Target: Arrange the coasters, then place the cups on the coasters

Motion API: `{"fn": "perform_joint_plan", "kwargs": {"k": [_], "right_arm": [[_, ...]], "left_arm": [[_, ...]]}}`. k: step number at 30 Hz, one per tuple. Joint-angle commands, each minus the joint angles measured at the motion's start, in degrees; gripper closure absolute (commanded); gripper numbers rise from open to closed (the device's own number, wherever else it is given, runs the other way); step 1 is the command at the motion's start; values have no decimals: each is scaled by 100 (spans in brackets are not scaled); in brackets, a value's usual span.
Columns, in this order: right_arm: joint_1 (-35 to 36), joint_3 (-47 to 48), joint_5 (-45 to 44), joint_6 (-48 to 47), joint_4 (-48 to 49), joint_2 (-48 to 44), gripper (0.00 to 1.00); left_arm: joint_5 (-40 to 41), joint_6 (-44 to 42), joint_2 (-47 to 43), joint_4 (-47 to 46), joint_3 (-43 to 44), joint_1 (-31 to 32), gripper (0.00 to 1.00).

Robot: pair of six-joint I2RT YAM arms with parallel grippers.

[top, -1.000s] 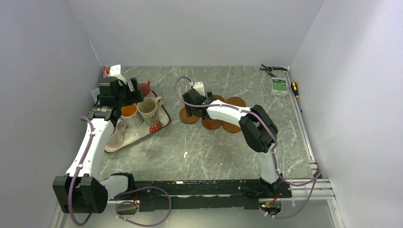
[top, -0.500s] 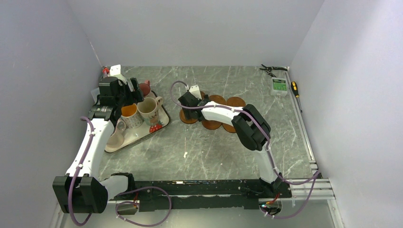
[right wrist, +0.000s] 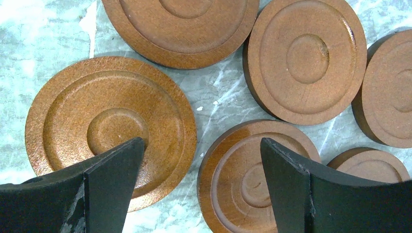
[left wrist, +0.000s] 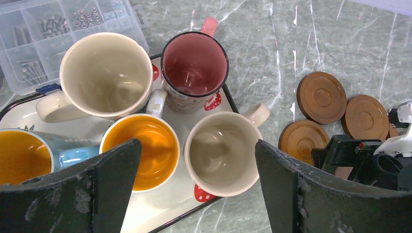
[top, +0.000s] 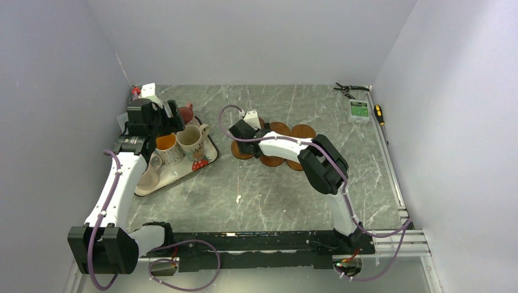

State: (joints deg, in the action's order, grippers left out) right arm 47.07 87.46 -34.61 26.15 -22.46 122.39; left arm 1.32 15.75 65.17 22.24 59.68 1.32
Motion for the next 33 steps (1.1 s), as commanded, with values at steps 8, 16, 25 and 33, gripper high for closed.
{"fn": "perform_joint_plan", "kwargs": {"k": [8,16,25,33], "right_arm": [[-5,-210,-312,81,-262,-356,6],[-9,-179,-257,61,-216,-373,6],[-7,-46,81,-118,-66,-572,5],[-25,-163,834,-479,444,-1516,3]], "left_arm": [[-71,-14,-88,-44,83,8,6],[-69,-11,-84,-44,80,6,6],[-36,-24,-74,-44,79,8,6],[-63,-38,-69,-63,57,7,6]]}}
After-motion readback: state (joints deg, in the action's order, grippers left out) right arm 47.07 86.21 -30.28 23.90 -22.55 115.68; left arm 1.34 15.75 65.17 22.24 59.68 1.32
